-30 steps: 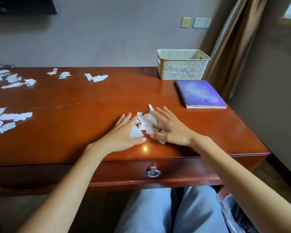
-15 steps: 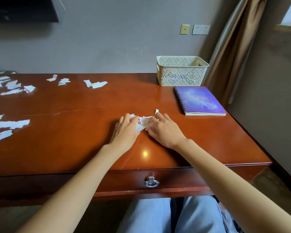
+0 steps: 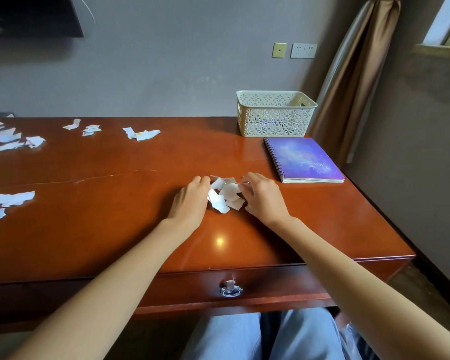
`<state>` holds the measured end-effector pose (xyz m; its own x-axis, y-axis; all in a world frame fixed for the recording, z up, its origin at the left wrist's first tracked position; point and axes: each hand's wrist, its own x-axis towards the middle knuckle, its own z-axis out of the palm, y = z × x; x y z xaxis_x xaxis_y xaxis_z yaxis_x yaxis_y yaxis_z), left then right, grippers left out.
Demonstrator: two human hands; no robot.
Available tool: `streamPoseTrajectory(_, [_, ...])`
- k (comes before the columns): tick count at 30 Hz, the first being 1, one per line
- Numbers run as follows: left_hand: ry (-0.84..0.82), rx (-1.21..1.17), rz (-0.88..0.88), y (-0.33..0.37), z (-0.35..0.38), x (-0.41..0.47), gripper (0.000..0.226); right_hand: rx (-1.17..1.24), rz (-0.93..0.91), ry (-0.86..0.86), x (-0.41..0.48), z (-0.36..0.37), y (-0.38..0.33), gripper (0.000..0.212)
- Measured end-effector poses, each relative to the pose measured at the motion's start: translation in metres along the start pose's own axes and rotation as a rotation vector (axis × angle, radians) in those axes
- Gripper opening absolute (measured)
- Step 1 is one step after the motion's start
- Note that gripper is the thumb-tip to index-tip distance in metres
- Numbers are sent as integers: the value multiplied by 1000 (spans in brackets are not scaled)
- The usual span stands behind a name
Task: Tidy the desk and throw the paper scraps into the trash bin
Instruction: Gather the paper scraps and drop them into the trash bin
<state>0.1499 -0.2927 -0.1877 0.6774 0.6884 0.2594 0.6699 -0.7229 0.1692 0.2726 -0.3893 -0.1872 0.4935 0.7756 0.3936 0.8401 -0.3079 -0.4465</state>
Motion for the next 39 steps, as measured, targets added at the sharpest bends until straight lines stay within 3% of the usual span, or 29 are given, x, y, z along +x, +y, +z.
streamPoseTrajectory(3, [56,-55,-89,-4,-2,9,13,138,129,41,3,-6,6,15])
streamPoseTrajectory(6, [114,-203,-194,-6,-4,17,20,165,180,-18,4,-11,7,23])
streamPoseTrajectory(11, [142,-445,-334,-9,-12,20,30,115,201,-182,3,-9,-7,51])
streamPoseTrajectory(14, [110,-516,-366,-10,-11,18,31,-52,223,-279,4,-5,-14,68])
streamPoseTrajectory(19, [79,-545,-363,-12,-7,13,31,31,319,-367,20,-6,-13,45])
streamPoseTrajectory(29, [79,-636,-376,-6,-5,14,27,275,353,-259,26,-4,-3,42])
streamPoseTrajectory(34, [60,-866,-385,5,-15,17,14,484,438,-41,29,-11,3,42])
streamPoseTrajectory(39, [103,-1039,-344,37,-35,21,17,687,536,184,30,-41,15,35])
